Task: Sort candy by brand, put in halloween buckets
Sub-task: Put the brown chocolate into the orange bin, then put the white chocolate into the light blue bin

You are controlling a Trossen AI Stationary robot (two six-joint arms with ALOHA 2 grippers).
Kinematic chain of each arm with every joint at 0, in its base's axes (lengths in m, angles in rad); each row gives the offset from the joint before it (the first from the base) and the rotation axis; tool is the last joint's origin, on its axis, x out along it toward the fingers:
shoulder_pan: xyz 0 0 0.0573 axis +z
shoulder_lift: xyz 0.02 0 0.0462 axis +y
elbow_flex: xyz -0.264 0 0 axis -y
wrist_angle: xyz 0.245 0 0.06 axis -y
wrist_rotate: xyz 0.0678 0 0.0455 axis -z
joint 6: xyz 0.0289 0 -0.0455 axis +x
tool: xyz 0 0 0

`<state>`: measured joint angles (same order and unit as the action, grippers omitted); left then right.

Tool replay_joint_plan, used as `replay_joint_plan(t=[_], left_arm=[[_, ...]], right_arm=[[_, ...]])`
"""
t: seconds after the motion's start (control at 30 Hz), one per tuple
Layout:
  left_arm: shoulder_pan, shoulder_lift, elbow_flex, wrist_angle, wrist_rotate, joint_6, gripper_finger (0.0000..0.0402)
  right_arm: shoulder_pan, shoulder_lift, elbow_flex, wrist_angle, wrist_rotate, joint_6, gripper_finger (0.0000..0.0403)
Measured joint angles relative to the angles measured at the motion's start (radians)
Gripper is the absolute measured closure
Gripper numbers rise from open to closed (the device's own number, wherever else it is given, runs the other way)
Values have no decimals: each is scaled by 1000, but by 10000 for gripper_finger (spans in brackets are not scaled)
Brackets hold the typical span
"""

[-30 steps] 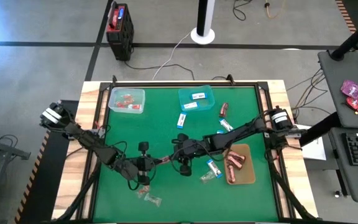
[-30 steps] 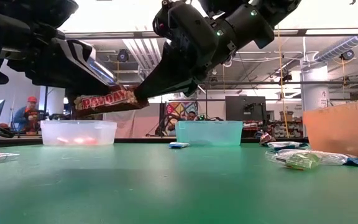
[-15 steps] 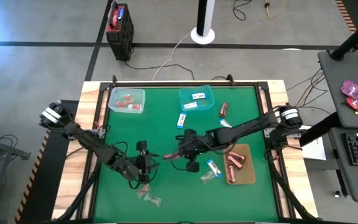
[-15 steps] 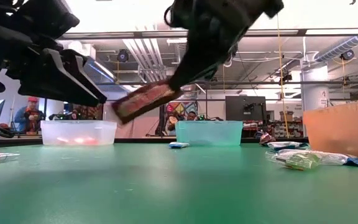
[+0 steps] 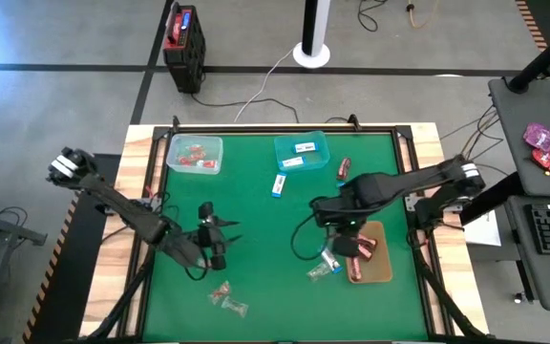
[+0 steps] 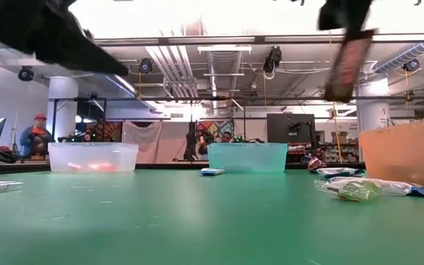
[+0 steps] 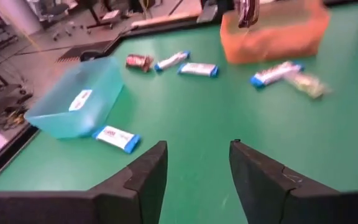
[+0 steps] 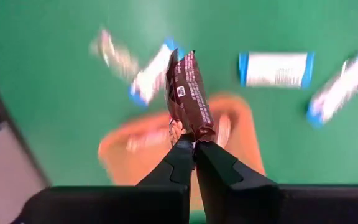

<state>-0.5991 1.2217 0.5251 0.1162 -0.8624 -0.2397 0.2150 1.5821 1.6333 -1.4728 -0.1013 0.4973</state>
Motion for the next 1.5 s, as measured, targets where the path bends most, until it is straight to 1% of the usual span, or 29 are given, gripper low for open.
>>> replay_joint_plan(t=[0.1,0.2,0.37,0.5,0.57,0.73,0.93,1.03,1.13,1.2,1.27,1.33,1.5], left_arm=[[0,-79,0,-33,34,10,247],[-2,-149,0,-103,88,4,247],[-2,-238,0,-259,219,-88,247],[-2,-284,0,-371,249,-181,247],[-2,-297,0,-397,250,-207,247],[-2,-306,0,-423,250,-202,247],[-2,-303,0,-426,247,-192,247],[-1,-303,0,-421,247,-187,247],[-1,-303,0,-400,242,-141,247],[2,-303,0,-372,241,-95,247],[10,-303,0,-341,241,-43,247],[22,-305,2,-333,241,5,247],[57,-306,20,-332,241,110,247]], right_arm=[[10,-36,-23,-54,-36,77,394],[24,-63,-50,-97,-61,156,394],[54,-106,-130,-99,-79,269,394],[65,-131,-217,-99,-83,333,391],[64,-141,-262,-92,-82,365,385],[64,-154,-336,-61,-82,416,349],[62,-154,-337,-40,-68,419,285],[62,-154,-313,97,1,434,261],[61,-146,-295,300,73,426,247],[58,-133,-290,439,86,398,244],[51,-101,-283,528,87,372,244],[43,-59,-275,577,86,366,246],[22,80,-252,527,67,380,244]])
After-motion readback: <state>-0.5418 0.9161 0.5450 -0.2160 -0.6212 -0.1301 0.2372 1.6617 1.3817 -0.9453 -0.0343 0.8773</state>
